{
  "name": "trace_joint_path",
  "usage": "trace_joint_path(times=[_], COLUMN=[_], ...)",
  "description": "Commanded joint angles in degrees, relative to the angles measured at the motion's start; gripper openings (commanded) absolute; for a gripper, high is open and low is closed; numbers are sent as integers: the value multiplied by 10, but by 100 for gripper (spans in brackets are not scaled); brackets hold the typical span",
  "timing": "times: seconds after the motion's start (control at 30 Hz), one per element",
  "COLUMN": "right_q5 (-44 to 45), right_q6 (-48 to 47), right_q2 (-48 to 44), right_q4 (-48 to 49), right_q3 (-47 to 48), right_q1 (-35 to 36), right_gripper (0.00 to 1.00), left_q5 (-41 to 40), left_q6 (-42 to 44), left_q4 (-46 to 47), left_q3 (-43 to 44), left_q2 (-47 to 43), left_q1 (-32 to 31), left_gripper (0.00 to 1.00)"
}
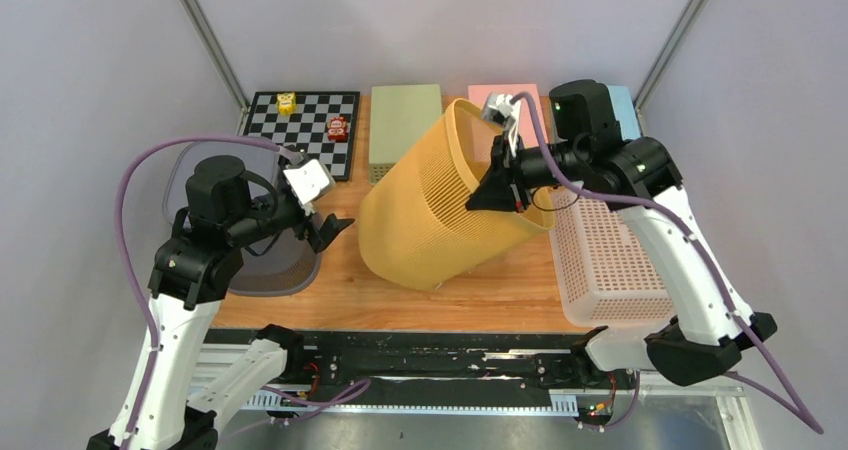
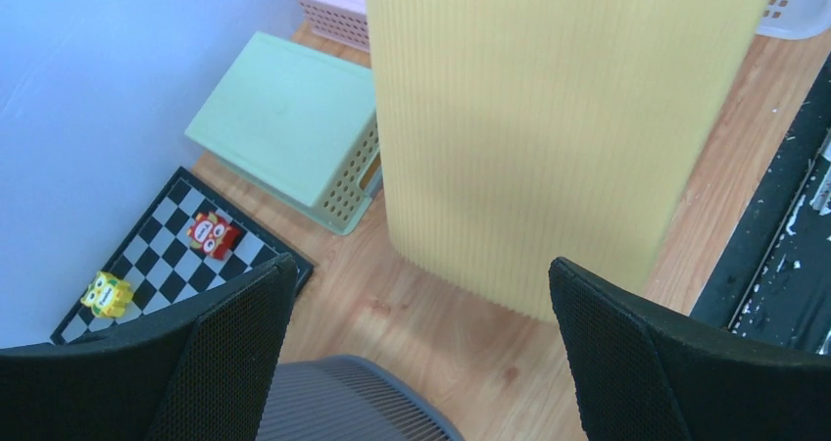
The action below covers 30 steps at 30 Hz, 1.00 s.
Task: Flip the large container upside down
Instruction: Adjust the container at the center of the board.
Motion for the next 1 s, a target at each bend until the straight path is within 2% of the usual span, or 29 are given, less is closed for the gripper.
trace_joint_path(times=[0.0, 0.2, 0.23, 0.3, 0.47, 0.57, 0.67, 0.8, 0.97], right_q5=[-192, -221, -213, -196, -168, -140, -120, -110, -101], right_q6=[260, 561, 590, 620, 618, 559, 504, 463, 452], right_q2=[-24, -64, -70, -81, -106, -117, -118, -104, -89], right_q4=[259, 558, 597, 615, 600, 546, 520, 511, 511], right_q3=[-125, -320, -346, -383, -425, -429, -448, -471, -484], right_q1=[-69, -129, -140, -162, -216, -236, -249, -263, -278], right_gripper=[2, 2, 2, 2, 3, 17, 25, 28, 30], left_q5=[23, 23, 23, 22, 7, -22, -57, -91, -95], left_q6=[5, 1, 0, -4, -20, -31, -42, -61, -75], left_q4=[-8, -15, -15, -14, 1, 15, 26, 35, 42], left_q3=[16, 39, 41, 42, 32, 20, 6, -16, -44], left_q2=[-3, 3, 4, 9, 18, 19, 24, 30, 29], left_q1=[-3, -3, -3, -3, -3, -3, -2, -3, -3], left_gripper=[100, 100, 100, 100, 100, 100, 100, 100, 100])
